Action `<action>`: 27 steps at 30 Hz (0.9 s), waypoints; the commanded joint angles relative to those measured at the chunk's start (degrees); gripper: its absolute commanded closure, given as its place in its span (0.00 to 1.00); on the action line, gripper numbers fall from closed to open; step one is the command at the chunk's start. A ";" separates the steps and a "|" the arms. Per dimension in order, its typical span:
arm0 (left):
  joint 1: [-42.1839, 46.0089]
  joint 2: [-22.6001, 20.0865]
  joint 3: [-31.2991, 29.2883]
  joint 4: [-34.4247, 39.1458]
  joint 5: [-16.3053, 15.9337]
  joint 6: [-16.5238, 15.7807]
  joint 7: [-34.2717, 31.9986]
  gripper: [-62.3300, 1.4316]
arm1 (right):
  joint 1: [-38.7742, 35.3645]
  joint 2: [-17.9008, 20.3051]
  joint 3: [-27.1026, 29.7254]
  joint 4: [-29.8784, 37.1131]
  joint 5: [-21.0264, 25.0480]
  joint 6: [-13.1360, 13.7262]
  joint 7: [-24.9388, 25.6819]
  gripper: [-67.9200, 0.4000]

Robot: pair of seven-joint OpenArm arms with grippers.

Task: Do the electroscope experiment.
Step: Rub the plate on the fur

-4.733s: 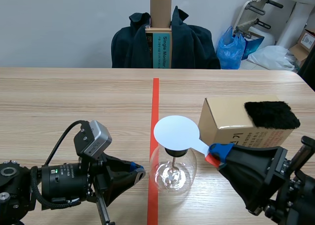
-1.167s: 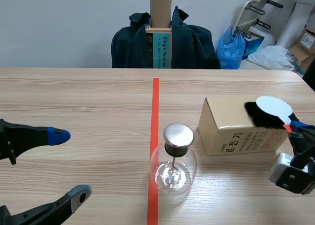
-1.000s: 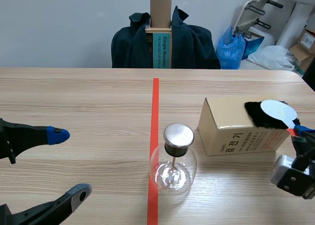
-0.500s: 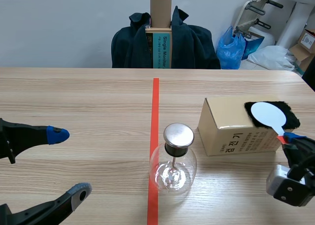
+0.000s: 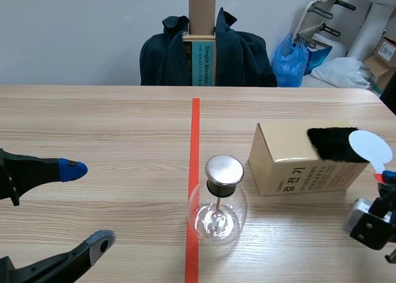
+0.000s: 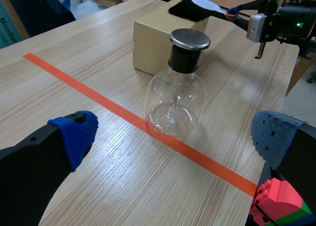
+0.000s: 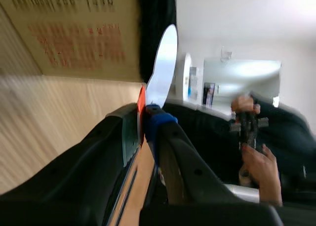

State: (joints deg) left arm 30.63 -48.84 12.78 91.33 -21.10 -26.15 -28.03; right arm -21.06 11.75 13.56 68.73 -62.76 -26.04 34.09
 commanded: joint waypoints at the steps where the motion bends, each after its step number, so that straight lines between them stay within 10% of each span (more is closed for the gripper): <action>1: -0.31 0.55 0.37 0.24 -0.52 -0.07 -0.87 0.00 | 0.13 0.74 -0.15 0.44 -0.07 -0.44 5.44 0.98; 6: -0.31 0.55 0.37 0.24 -0.52 -0.04 -0.87 0.00 | -0.22 0.15 0.02 0.42 0.15 -1.29 -4.83 0.98; 11: -0.28 0.55 0.37 0.24 -0.52 -0.04 -0.87 0.00 | -0.02 -0.09 -0.15 0.44 -0.04 -1.33 5.22 0.98; 15: -0.31 0.55 0.37 0.24 -0.52 -0.02 -0.85 0.00 | -1.75 -0.90 0.35 0.42 -0.02 -1.25 -4.79 0.98; 20: -0.28 0.55 0.37 0.24 -0.52 -0.02 -0.87 0.00 | -1.79 -1.07 -0.37 0.44 -0.07 -1.33 7.39 0.98; 24: -0.31 0.55 0.37 0.24 -0.52 0.07 -0.87 0.00 | -2.84 -1.64 -0.11 0.44 0.13 -1.97 -4.59 0.98; 27: -0.28 0.55 0.37 0.24 -0.52 0.07 -0.87 0.00 | -3.08 -1.29 -0.13 0.44 -0.09 -1.95 -0.20 0.98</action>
State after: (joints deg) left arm 30.63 -48.73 12.84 91.33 -21.08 -26.13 -27.94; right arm -24.08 9.47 13.45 68.73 -62.59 -27.81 31.48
